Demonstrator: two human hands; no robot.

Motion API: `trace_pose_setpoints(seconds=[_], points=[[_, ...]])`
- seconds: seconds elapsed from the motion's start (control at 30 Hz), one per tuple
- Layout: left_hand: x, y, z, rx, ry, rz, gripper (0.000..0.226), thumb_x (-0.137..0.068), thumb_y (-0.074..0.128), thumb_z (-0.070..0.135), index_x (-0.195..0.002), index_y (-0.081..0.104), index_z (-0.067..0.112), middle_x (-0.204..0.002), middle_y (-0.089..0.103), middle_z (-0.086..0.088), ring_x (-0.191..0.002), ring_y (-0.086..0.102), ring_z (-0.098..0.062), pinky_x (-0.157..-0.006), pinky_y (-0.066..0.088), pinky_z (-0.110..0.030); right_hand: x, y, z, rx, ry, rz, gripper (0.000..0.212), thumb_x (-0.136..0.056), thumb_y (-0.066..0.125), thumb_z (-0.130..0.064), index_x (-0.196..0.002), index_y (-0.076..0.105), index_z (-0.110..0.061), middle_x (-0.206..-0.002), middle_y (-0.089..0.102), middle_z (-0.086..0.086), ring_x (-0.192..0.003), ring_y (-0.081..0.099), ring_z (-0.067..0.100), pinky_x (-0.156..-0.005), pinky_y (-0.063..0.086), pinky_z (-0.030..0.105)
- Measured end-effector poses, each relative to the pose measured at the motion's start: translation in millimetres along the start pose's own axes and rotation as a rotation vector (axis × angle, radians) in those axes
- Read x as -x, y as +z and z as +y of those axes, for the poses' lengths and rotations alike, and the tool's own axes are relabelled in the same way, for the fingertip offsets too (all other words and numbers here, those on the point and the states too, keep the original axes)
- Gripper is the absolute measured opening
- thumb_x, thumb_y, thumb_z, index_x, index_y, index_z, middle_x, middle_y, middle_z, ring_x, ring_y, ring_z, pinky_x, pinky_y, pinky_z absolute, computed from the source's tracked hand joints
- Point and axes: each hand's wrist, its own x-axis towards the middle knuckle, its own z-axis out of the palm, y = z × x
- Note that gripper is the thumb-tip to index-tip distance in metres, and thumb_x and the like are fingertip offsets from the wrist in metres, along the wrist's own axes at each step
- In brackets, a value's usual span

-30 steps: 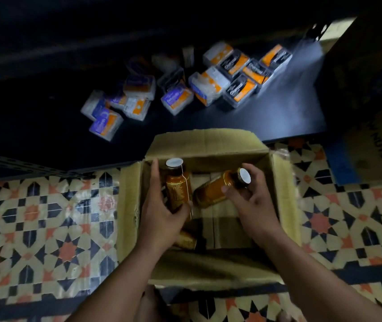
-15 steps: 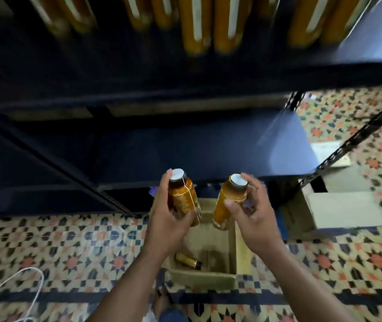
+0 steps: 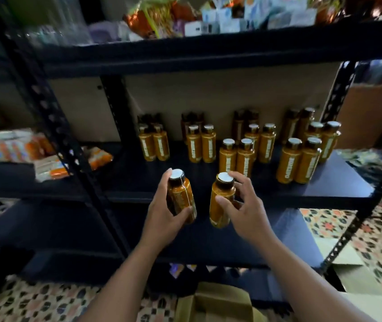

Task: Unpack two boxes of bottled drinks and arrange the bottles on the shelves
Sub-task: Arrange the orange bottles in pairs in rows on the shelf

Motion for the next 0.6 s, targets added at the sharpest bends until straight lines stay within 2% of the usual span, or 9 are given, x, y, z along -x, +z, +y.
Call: trace_pose_setpoints(seconds=[0.07, 0.2, 0.33, 0.4, 0.5, 0.6], points=[[-20.7, -11.1, -9.6, -0.017, 0.011, -0.013, 0.113, -0.082, 0.083, 0.019, -0.151, 0.004, 0.060, -0.162, 0.028, 0.013, -0.145, 0.030, -0.008, -0.114, 0.034, -0.037, -18.4, 18.0, -2.6, 0.023, -0.014, 0.016, 0.063, -0.094, 0.072, -0.027, -0.143, 0.038, -0.046, -0.132, 0.062, -0.013, -0.124, 0.058, 0.000, -0.098, 0.050, 0.024], [-62.1, -27.2, -36.6, 0.002, 0.029, -0.054, 0.113, -0.083, 0.082, 0.020, -0.147, 0.002, 0.066, -0.162, 0.029, 0.011, -0.146, 0.033, -0.015, -0.114, 0.041, -0.047, -54.4, 55.4, -0.5, 0.032, -0.012, 0.061, 0.061, -0.095, 0.072, -0.026, -0.144, 0.039, -0.043, -0.132, 0.063, -0.012, -0.124, 0.057, -0.002, -0.102, 0.052, 0.027], [-92.2, -31.7, -63.4, 0.053, 0.030, -0.092, 0.110, -0.084, 0.081, 0.017, -0.148, 0.005, 0.064, -0.161, 0.029, 0.014, -0.145, 0.033, -0.011, -0.114, 0.041, -0.048, -83.6, 85.4, 3.4, 0.050, 0.033, 0.113, 0.065, -0.096, 0.071, -0.029, -0.130, 0.033, -0.070, -0.137, 0.058, -0.017, -0.127, 0.055, -0.001, -0.102, 0.050, 0.026], [-104.7, -33.0, -74.8, 0.078, 0.040, -0.112, 0.109, -0.085, 0.080, 0.018, -0.143, 0.004, 0.070, -0.160, 0.030, 0.015, -0.143, 0.035, -0.007, -0.114, 0.042, -0.044, -97.0, 95.7, 4.9, 0.066, 0.042, 0.139, 0.067, -0.096, 0.071, -0.029, -0.126, 0.031, -0.074, -0.138, 0.057, -0.017, -0.128, 0.053, -0.001, -0.104, 0.049, 0.028], [-122.2, -33.1, -87.9, 0.088, 0.059, -0.132, 0.107, -0.087, 0.078, 0.019, -0.138, 0.002, 0.074, -0.157, 0.034, 0.015, -0.138, 0.038, -0.001, -0.112, 0.042, -0.034, -115.3, 105.7, 9.8, 0.101, 0.069, 0.154, 0.065, -0.097, 0.070, -0.030, -0.131, 0.031, -0.070, -0.139, 0.056, -0.017, -0.129, 0.051, -0.001, -0.107, 0.047, 0.031], [-139.2, -29.5, -94.9, 0.082, 0.098, -0.173, 0.103, -0.090, 0.075, 0.020, -0.144, 0.003, 0.070, -0.158, 0.033, 0.016, -0.143, 0.035, -0.004, -0.115, 0.039, -0.037, -128.5, 112.1, 18.6, 0.113, 0.073, 0.139, 0.065, -0.097, 0.070, -0.033, -0.145, 0.032, -0.055, -0.147, 0.051, -0.017, -0.136, 0.046, 0.002, -0.111, 0.046, 0.036]])
